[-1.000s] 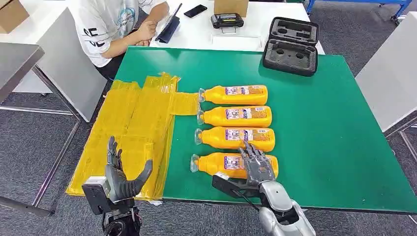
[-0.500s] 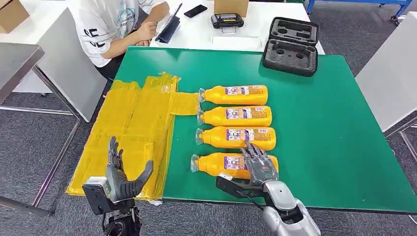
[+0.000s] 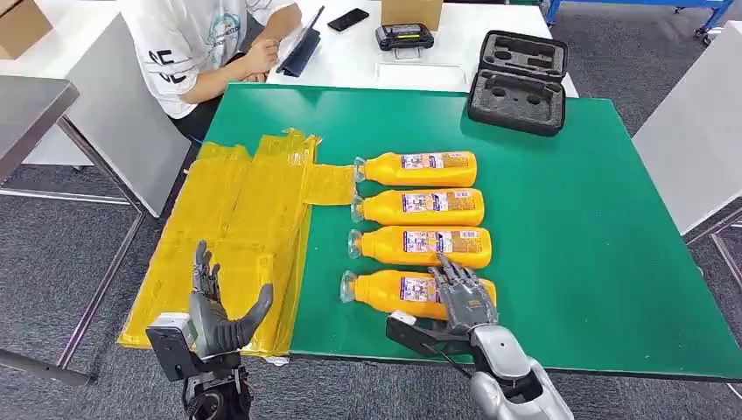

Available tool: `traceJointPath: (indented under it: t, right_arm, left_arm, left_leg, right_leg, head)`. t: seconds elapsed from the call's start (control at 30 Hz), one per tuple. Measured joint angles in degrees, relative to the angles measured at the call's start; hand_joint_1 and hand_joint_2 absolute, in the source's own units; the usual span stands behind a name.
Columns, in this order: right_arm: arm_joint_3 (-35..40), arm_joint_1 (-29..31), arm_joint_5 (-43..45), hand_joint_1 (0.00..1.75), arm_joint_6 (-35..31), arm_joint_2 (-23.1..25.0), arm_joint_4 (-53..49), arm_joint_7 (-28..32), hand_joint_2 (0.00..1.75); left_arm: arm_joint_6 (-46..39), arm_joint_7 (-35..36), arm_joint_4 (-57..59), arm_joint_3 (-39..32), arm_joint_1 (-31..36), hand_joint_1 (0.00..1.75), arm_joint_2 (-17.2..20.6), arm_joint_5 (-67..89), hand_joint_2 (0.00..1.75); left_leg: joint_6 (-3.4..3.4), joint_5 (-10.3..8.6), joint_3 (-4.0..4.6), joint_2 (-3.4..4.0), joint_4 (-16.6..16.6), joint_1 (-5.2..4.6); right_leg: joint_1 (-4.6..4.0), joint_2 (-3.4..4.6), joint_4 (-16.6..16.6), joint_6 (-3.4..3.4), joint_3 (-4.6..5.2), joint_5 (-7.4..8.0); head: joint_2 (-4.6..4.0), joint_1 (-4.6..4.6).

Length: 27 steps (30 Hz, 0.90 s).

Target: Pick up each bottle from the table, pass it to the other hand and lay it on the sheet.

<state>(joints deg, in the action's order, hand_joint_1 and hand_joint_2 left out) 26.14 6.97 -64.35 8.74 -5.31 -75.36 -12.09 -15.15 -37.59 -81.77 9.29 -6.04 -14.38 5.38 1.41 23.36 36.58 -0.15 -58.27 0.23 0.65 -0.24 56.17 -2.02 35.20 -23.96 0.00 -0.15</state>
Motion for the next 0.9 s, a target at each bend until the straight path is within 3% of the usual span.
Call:
traceJointPath:
  t: [0.27, 0.77, 0.87, 0.9]
  right_arm:
    - [0.0, -0.4, 0.1, 0.79, 0.1, -0.2, -0.4, -0.1, 1.75]
    - [0.0, -0.7, 0.5, 0.77, 0.6, -0.2, -0.8, -0.4, 1.75]
    - [0.0, -0.7, 0.5, 0.86, 0.6, -0.2, -0.8, -0.4, 1.75]
    - [0.0, -0.7, 0.5, 1.03, 0.6, -0.2, -0.8, -0.4, 1.75]
  left_arm:
    - [-0.2, -0.1, 0.2, 0.4, 0.3, 0.0, 0.0, -0.1, 1.75]
    - [-0.5, -0.1, 0.2, 0.7, 0.3, 0.0, 0.2, -0.1, 1.75]
    - [-0.5, -0.1, 0.2, 0.7, 0.3, 0.0, 0.2, -0.1, 1.75]
    - [-0.5, -0.1, 0.2, 0.7, 0.3, 0.0, 0.2, -0.1, 1.75]
  left_leg:
    - [0.0, 0.0, 0.0, 0.0, 0.0, 0.0]
    - [0.0, 0.01, -0.01, 0.01, 0.0, 0.0]
    - [0.0, 0.01, -0.01, 0.01, 0.0, 0.0]
    - [0.0, 0.01, -0.01, 0.01, 0.0, 0.0]
  right_leg:
    - [0.0, 0.0, 0.0, 0.0, 0.0, 0.0]
    - [0.0, 0.0, 0.0, 0.0, 0.0, 0.0]
    - [0.0, 0.0, 0.0, 0.0, 0.0, 0.0]
    - [0.0, 0.0, 0.0, 0.0, 0.0, 0.0]
  head:
    - [0.0, 0.0]
    - [0.0, 0.0]
    - [0.0, 0.0]
    - [0.0, 0.02]
